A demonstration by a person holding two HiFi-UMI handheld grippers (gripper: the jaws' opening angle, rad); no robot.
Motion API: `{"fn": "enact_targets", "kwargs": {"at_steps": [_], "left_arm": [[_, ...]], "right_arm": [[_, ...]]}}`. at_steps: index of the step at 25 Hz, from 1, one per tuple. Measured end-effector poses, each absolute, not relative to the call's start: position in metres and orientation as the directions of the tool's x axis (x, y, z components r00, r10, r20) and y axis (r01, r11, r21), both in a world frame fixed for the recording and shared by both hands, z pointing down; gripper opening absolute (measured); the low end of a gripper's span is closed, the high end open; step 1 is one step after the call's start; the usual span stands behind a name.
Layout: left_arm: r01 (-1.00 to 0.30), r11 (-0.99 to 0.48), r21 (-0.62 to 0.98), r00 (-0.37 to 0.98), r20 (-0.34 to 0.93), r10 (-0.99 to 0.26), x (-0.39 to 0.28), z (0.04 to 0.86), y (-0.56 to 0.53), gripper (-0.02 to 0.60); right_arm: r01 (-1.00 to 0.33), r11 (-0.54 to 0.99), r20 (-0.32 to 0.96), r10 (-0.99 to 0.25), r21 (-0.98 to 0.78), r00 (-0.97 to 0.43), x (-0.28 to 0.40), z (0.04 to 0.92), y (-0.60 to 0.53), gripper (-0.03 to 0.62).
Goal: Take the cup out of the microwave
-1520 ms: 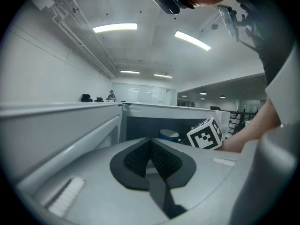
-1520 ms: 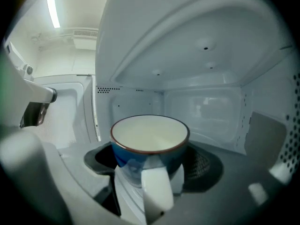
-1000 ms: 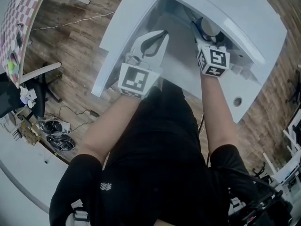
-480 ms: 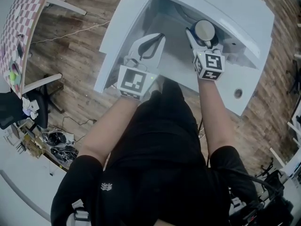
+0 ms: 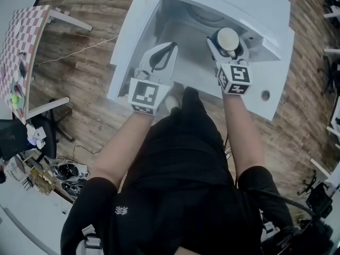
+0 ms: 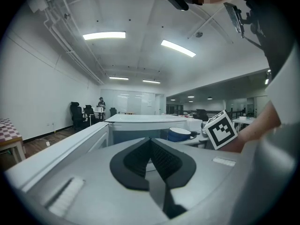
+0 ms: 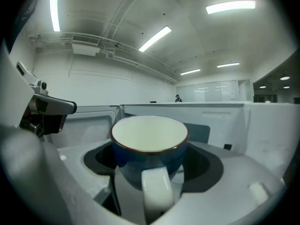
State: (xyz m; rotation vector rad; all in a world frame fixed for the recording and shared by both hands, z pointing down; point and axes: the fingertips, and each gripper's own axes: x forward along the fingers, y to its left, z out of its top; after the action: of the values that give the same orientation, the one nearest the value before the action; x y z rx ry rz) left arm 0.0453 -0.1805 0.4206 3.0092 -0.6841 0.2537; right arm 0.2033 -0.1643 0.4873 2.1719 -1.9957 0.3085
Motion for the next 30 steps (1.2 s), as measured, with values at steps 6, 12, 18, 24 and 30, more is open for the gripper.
{"fn": "enact_targets", "kwargs": {"at_steps": [6,12,18,24,30], "left_arm": [[-0.428,-0.904,0.001,0.893,0.155,-0.422,0.038,0.408,-0.172,0.0],[-0.403,-0.915,-0.02,0.906,0.134,-0.402,0.038,0.389,-0.164,0.0],[-0.403,-0.915,-0.032,0.905,0.133,-0.404,0.028,0.377,-0.166,0.0],[-0.406,-0.912,-0.052,0.904,0.126,-0.41,0.023,0.364,-0.173,0.0],[-0.407,-0.911,-0.063,0.906,0.096,-0.411,0.029,0.352,-0.179,0.0]], "right_arm": [[-0.995,-0.098,0.261,-0.961,-0.015,0.091,0.204,0.465,-0.132,0.397],[-0.993,-0.114,0.254,-0.961,-0.019,0.106,0.207,0.446,-0.103,0.397],[-0.991,-0.13,0.239,-0.964,-0.03,0.119,0.209,0.428,-0.081,0.397],[-0.99,-0.138,0.237,-0.963,-0.029,0.127,0.212,0.416,-0.07,0.397],[-0.991,-0.131,0.229,-0.965,-0.007,0.126,0.216,0.411,-0.067,0.397]]}}
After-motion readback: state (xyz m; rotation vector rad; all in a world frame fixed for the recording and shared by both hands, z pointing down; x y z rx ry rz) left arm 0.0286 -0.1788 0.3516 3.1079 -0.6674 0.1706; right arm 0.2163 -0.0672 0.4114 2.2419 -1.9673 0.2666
